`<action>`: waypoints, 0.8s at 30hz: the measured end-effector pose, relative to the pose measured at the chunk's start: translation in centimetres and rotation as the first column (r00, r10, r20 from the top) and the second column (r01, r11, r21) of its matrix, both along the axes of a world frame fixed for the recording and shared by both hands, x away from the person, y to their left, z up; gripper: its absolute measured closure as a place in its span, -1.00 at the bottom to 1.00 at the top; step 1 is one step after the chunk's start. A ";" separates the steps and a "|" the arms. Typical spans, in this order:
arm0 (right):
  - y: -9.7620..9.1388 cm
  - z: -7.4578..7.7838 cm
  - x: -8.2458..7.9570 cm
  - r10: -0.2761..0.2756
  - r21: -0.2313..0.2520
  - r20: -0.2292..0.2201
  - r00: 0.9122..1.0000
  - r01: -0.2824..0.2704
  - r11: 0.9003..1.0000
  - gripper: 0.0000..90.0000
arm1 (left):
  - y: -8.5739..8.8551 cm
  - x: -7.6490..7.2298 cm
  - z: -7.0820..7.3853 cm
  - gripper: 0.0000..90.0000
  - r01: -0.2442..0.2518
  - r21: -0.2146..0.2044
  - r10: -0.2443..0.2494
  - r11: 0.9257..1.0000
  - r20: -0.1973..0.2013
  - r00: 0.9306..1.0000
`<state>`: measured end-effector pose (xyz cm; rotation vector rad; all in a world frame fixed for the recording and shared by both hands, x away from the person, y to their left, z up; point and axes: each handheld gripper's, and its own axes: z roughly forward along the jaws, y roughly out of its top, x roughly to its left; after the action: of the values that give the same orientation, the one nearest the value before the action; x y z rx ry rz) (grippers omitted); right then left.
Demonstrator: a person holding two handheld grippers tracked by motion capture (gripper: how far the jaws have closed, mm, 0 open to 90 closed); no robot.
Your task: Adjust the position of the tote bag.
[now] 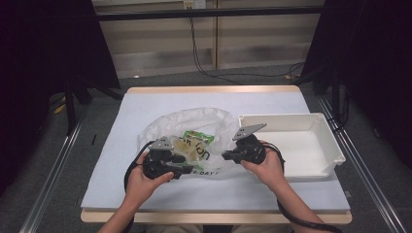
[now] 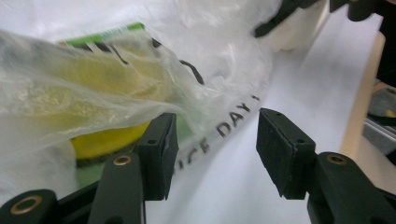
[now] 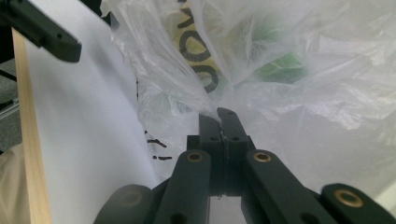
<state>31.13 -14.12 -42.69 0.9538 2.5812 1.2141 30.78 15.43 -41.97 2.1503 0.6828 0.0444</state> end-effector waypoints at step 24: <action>-0.1 -0.3 -0.4 -0.010 -0.002 -0.006 1.000 0.010 1.000 1.00 | 1.1 2.8 -0.7 0.71 -0.070 0.023 0.071 0.997 -0.045 0.996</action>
<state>30.76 -14.22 -42.99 0.9707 2.5785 1.2077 33.63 16.57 -42.63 2.1530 0.7880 0.0409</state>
